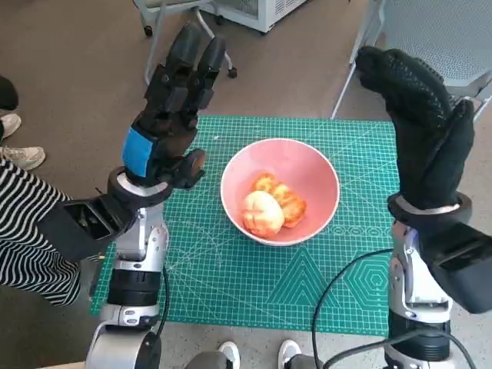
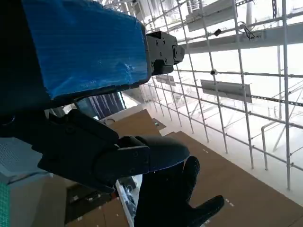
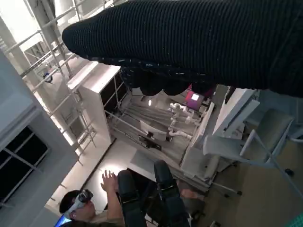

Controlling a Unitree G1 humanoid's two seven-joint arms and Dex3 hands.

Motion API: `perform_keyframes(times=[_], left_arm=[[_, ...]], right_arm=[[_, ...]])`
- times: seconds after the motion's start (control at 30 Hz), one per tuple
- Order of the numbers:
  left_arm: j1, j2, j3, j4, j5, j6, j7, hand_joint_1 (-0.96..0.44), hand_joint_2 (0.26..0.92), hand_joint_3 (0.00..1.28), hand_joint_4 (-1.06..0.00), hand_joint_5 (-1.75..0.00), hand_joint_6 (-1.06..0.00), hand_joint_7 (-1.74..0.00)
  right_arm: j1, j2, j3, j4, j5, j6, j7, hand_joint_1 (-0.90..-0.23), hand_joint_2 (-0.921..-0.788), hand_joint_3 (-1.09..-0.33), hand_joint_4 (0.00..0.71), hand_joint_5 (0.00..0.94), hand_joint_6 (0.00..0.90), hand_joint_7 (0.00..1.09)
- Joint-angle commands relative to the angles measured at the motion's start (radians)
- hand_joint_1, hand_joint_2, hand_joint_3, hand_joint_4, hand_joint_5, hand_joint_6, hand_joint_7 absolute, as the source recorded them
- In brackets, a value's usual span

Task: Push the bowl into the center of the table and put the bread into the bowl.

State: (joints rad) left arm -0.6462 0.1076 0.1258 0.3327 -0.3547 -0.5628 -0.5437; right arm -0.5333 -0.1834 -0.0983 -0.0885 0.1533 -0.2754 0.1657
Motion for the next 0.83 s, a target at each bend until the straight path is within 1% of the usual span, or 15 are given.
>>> perform_keyframes(times=[0.03, 0.2, 0.6, 0.83], left_arm=[[0.006, -0.002, -0.005, -0.002, 0.007, 0.001, 0.006, -0.79, 0.921, 0.54, 0.0, 0.0, 0.0, 0.0], [0.011, -0.006, -0.009, -0.009, 0.013, 0.002, 0.013, -0.79, 0.921, 0.54, 0.0, 0.0, 0.0, 0.0], [0.015, -0.002, -0.017, -0.016, 0.019, 0.008, 0.024, -0.79, 0.921, 0.55, 0.0, 0.0, 0.0, 0.0], [0.017, 0.0, -0.019, -0.021, 0.02, 0.01, 0.029, -0.79, 0.921, 0.55, 0.0, 0.0, 0.0, 0.0]], right_arm=[[0.017, -0.002, -0.002, 0.013, 0.001, -0.001, 0.012, -0.697, -0.921, -0.697, 0.187, 0.003, 0.031, 0.58], [0.023, -0.004, -0.005, 0.011, -0.001, 0.001, 0.01, -0.696, -0.921, -0.697, 0.187, 0.003, 0.03, 0.58], [0.021, -0.008, -0.011, 0.012, -0.002, 0.009, 0.007, -0.693, -0.921, -0.694, 0.186, 0.002, 0.03, 0.58], [0.015, -0.008, -0.012, 0.019, 0.005, 0.012, 0.01, -0.692, -0.921, -0.694, 0.186, 0.002, 0.031, 0.58]])
